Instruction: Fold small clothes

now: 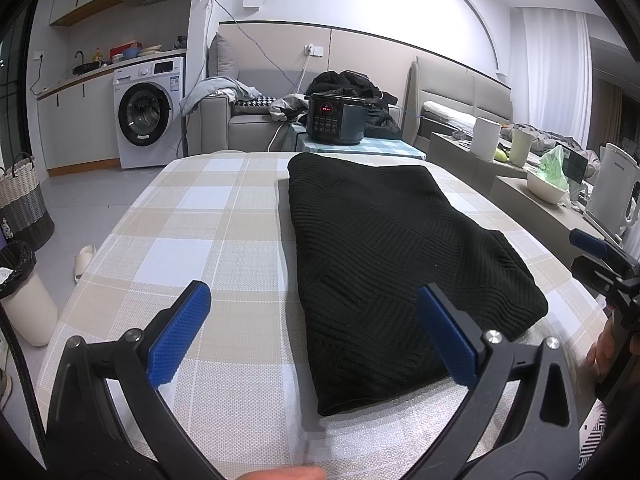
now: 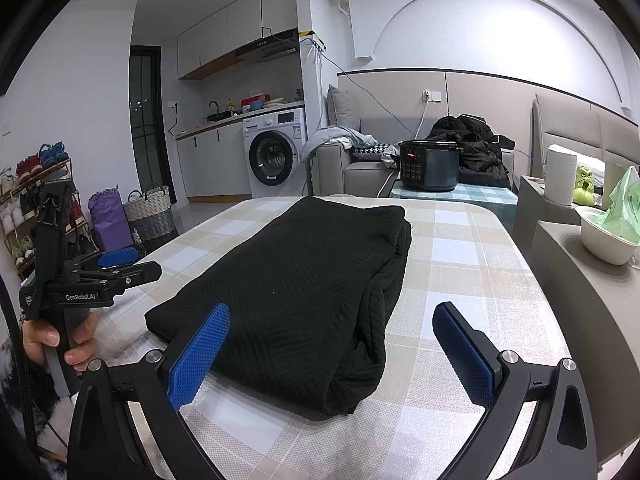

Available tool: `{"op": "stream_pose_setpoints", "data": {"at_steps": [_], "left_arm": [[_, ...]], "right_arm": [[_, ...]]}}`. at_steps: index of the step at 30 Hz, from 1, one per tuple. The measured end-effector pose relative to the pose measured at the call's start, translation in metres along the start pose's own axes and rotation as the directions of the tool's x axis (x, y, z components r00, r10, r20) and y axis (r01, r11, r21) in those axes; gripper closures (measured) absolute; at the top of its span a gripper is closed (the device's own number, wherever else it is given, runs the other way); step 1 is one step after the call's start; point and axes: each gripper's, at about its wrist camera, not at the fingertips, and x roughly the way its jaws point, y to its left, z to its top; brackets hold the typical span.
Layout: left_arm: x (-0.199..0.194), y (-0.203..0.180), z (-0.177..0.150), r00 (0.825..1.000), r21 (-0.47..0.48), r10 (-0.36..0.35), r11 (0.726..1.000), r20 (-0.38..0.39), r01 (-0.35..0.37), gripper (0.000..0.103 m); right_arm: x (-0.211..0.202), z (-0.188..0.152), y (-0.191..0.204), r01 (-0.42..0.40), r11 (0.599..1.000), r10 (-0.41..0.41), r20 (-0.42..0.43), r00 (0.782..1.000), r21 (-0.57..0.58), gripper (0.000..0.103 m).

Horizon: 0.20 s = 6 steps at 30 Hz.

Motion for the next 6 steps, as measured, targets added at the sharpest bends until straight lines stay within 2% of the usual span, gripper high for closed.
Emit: {"op": "stream_pose_setpoints", "data": {"at_steps": [6], "left_arm": [[-0.0007, -0.0002, 0.0011, 1.0, -0.004, 0.0, 1.0, -0.003, 0.0, 0.001]], "right_arm": [[-0.0005, 0.0, 0.0, 0.0, 1.0, 0.0, 0.0, 1.0, 0.001, 0.0]]}}
